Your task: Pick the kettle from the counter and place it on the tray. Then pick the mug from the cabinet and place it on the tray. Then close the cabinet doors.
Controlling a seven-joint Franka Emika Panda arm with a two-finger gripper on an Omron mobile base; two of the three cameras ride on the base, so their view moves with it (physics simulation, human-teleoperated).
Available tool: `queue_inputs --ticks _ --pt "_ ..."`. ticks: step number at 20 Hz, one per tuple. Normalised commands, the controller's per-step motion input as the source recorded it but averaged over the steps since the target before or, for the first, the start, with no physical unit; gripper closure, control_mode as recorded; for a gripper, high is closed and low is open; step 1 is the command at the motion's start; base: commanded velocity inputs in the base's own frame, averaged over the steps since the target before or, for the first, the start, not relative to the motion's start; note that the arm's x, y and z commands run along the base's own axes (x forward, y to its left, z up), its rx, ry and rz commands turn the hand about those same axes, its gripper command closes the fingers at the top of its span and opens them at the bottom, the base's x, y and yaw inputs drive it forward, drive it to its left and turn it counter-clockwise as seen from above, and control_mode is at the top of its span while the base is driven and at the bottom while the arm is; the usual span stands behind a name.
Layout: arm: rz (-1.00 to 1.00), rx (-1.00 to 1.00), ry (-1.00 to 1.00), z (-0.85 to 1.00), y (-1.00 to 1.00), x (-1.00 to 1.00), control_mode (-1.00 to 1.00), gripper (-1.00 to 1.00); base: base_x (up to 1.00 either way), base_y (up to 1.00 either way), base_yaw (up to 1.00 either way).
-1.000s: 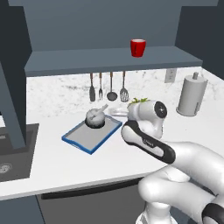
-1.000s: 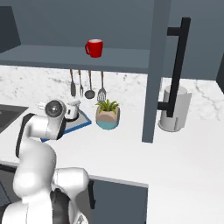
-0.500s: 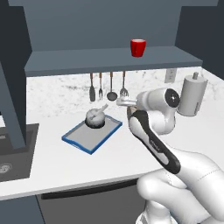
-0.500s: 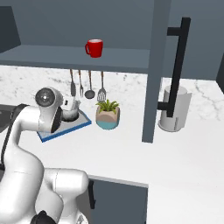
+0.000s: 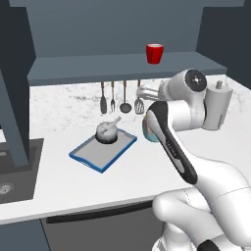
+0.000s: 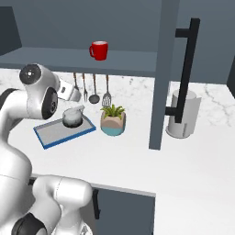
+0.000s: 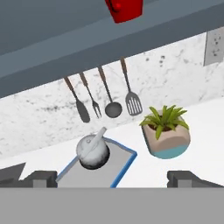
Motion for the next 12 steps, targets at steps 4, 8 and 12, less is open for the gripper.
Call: queue_inputs --ticks 4,8,12 --pt "-0.16 -0.19 0.00 0.55 -0.18 0.00 -1.00 -1.00 0.00 0.00 0.00" --pt "-0.01 -0.14 0.00 0.57 -0.31 -0.05 -1.00 -1.00 0.00 0.00 0.00" --pt "-0.01 -0.12 0.00 0.34 -0.28 0.25 -1.00 -1.00 0.00 0.00 0.00"
